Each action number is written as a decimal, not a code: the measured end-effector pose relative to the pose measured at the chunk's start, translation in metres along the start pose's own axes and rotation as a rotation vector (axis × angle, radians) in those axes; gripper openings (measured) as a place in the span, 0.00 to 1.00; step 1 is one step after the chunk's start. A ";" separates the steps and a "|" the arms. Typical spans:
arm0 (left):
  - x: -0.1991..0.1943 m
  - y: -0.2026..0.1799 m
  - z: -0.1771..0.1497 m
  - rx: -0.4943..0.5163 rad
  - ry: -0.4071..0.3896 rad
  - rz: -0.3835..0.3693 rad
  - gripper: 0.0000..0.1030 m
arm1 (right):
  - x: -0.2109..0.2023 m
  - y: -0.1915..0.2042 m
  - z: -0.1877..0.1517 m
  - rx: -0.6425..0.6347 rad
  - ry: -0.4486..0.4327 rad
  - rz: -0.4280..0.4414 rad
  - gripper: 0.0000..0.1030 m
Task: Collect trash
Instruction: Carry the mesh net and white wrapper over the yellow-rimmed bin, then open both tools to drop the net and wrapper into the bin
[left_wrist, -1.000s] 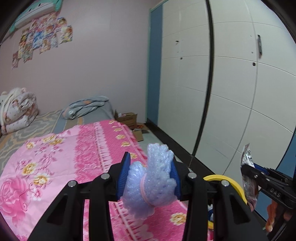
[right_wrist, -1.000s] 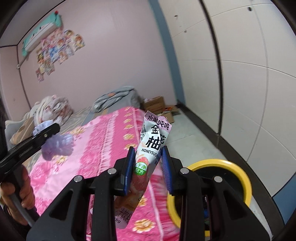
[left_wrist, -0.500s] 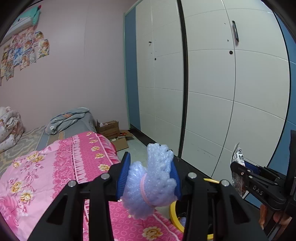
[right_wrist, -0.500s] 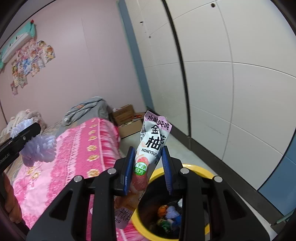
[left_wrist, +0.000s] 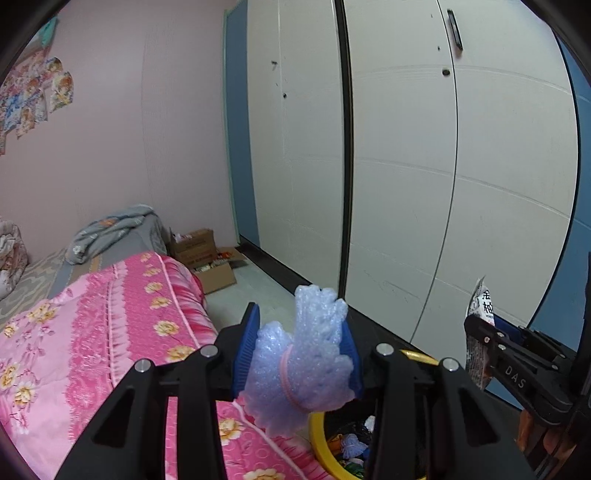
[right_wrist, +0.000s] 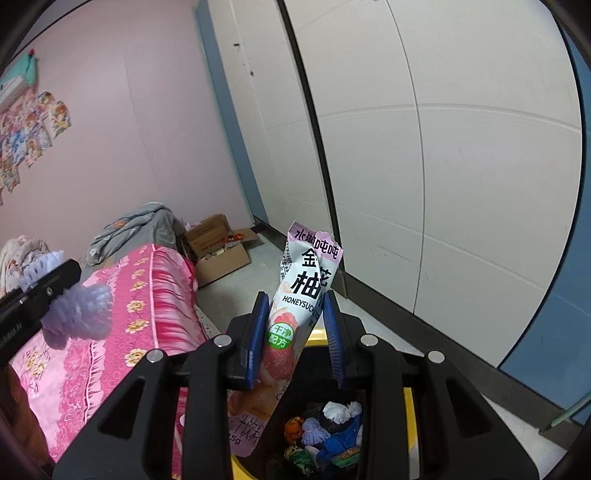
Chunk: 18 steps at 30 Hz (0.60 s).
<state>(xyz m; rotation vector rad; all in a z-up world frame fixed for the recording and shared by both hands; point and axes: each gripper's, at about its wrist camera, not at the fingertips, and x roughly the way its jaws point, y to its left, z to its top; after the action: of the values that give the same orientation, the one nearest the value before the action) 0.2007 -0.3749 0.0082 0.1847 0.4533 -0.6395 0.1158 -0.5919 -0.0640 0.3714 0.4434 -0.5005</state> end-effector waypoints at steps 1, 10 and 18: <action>0.007 -0.003 -0.003 0.000 0.014 -0.005 0.38 | 0.004 -0.002 -0.002 0.008 0.008 -0.003 0.28; 0.079 -0.025 -0.045 0.006 0.169 -0.071 0.41 | 0.035 -0.021 -0.029 0.047 0.082 -0.083 0.28; 0.108 -0.027 -0.061 -0.031 0.248 -0.115 0.52 | 0.047 -0.032 -0.040 0.069 0.108 -0.122 0.36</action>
<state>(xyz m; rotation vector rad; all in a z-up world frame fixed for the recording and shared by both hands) 0.2393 -0.4351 -0.0966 0.2106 0.7157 -0.7248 0.1234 -0.6176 -0.1280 0.4412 0.5568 -0.6169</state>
